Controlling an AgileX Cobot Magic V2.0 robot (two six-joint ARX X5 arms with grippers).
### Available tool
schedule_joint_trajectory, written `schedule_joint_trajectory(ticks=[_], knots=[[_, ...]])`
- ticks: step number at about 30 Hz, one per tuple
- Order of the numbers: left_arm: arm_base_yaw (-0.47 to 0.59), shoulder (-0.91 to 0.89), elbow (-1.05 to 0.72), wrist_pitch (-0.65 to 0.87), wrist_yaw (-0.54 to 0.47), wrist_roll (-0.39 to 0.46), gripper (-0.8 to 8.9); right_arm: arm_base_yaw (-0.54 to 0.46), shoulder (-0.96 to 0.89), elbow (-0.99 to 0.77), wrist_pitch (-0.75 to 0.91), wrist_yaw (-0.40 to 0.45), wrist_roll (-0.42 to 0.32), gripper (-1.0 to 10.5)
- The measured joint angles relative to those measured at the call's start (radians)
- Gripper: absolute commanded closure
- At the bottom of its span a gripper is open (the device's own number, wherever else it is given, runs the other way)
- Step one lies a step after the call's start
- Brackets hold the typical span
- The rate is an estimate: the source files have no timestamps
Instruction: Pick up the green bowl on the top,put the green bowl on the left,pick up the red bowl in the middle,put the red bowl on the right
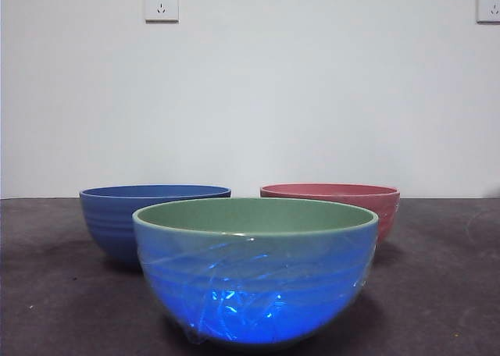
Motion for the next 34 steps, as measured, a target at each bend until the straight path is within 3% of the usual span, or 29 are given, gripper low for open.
schedule_joint_trajectory(ticks=[6, 10, 13, 18, 21, 34], knots=[[0.0, -0.09, -0.14, 0.146, -0.001, -0.029, 8.22, -0.041, -0.206, -0.235, 0.139, 0.0, 0.026, 9.6], [0.0, -0.17, -0.276, 0.259, -0.001, -0.058, 8.22, -0.041, -0.337, -0.42, 0.254, 0.005, 0.081, 9.6], [0.0, -0.222, -0.38, 0.318, -0.001, -0.071, 8.21, -0.041, -0.385, -0.507, 0.252, 0.05, 0.125, 9.5], [0.0, -0.231, -0.422, 0.281, 0.0, -0.088, 8.17, -0.041, -0.36, -0.515, 0.19, 0.177, 0.179, 9.5], [0.0, -0.221, -0.422, 0.227, -0.001, -0.09, 8.17, -0.042, -0.361, -0.516, 0.175, 0.203, 0.187, 9.5], [-0.007, -0.224, -0.422, 0.17, -0.01, -0.091, 8.17, -0.042, -0.361, -0.516, 0.171, 0.209, 0.191, 9.5]])
